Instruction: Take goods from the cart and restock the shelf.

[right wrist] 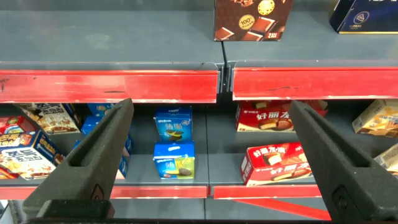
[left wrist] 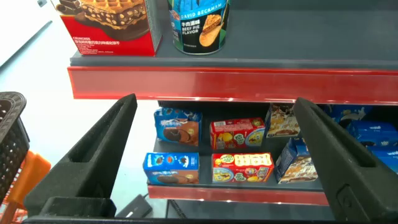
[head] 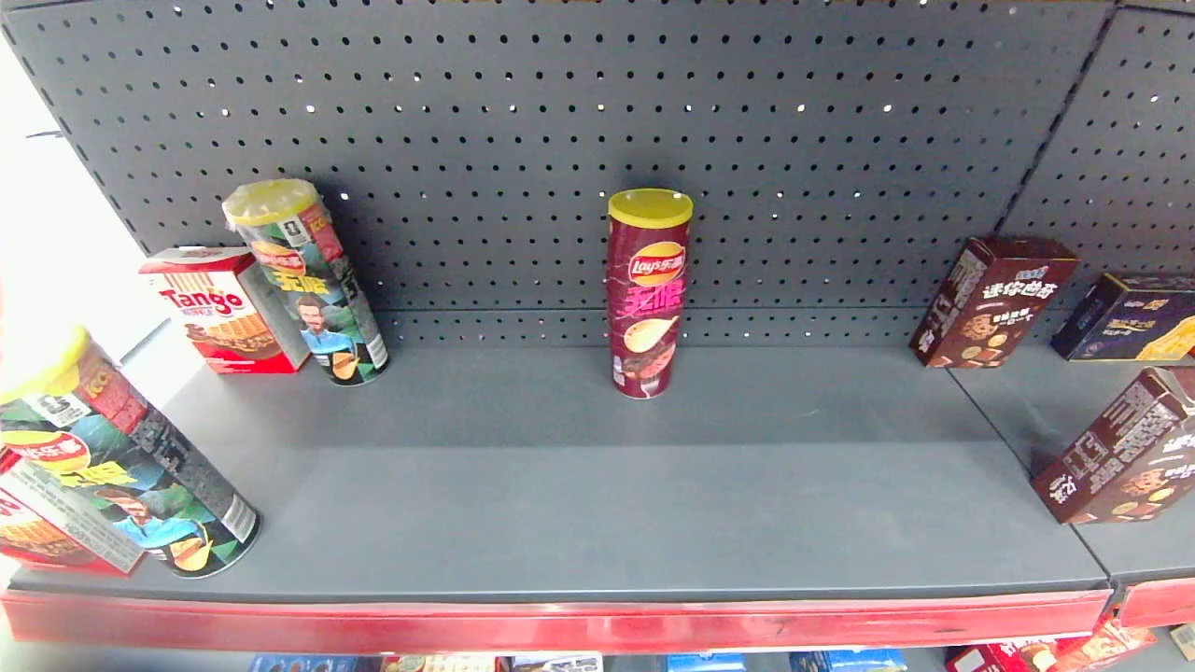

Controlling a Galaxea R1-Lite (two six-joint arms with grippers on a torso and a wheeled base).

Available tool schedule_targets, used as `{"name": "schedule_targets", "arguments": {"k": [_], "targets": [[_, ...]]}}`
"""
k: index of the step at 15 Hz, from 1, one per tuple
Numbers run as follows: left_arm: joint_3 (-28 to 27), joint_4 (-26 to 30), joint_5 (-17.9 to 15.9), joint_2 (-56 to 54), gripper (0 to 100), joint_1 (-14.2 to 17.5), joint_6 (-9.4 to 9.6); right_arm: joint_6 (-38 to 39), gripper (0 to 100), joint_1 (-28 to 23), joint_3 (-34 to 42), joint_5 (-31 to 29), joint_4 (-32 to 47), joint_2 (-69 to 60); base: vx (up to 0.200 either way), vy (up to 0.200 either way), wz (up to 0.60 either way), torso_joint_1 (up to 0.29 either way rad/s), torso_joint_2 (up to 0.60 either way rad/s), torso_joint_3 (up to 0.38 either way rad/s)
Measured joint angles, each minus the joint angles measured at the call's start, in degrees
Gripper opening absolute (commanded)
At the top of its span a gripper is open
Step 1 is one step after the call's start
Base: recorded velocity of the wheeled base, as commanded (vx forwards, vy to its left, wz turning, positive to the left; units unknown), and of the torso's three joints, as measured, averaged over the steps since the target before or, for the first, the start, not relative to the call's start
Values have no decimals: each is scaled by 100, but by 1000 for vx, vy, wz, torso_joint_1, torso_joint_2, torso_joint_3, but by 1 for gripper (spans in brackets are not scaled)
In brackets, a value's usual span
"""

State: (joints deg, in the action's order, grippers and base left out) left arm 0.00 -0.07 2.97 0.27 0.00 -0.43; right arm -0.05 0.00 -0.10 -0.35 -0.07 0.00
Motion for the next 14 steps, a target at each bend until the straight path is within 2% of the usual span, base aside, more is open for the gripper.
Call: {"name": "schedule_targets", "arguments": {"k": [9,14], "targets": [[0,0,0,0,100,0,0,-5,100,0,0,4,0,0,0,0,0,0,0,0],[0,7,0,0,100,0,0,-20,100,0,0,11,2,0,0,0,600,3,4,2]]}}
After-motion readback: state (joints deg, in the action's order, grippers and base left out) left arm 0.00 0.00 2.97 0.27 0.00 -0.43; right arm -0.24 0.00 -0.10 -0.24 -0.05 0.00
